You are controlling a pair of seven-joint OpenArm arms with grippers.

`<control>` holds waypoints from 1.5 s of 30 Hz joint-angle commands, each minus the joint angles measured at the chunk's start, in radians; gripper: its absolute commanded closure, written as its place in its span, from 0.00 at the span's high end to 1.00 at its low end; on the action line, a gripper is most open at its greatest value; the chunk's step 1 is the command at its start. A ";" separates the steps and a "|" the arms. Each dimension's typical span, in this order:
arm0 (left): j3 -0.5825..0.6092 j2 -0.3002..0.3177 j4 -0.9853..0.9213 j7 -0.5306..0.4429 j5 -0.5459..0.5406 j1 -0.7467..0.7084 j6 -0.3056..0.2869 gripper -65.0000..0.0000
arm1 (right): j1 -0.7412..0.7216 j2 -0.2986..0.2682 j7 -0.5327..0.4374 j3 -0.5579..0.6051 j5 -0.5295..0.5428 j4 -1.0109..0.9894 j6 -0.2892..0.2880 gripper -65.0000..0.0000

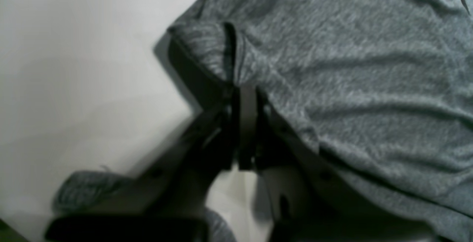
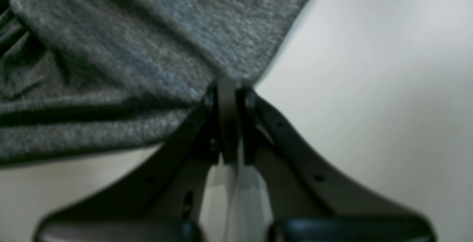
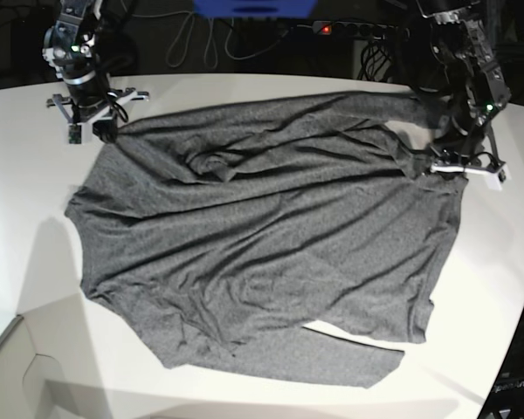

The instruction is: Layout the t-shirt on the table in an organized manner, then fold the t-shirt properly

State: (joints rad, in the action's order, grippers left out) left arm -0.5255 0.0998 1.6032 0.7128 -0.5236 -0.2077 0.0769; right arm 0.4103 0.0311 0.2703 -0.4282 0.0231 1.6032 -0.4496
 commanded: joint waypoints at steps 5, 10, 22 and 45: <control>0.002 0.010 0.009 -0.008 -0.003 0.017 -0.006 0.00 | 0.020 -0.003 0.050 -0.091 -0.024 0.007 0.004 0.02; 0.002 0.010 -0.040 -0.011 -0.003 0.018 -0.006 0.00 | 0.023 0.016 0.045 -0.149 -0.018 0.039 0.002 0.02; -0.003 0.008 -0.091 -0.006 -0.003 0.066 -0.006 0.01 | -0.004 0.088 0.047 -0.122 -0.018 0.177 0.002 0.02; -0.166 0.011 0.044 -0.003 -0.252 -0.071 -0.002 0.33 | -0.008 0.088 0.047 -0.103 -0.018 0.174 0.001 0.02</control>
State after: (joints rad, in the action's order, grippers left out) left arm -0.6876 0.1013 1.6264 0.7197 -0.7681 -0.2813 0.0822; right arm 0.4026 0.1223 0.3439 -0.5304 -0.0032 1.7615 -0.4484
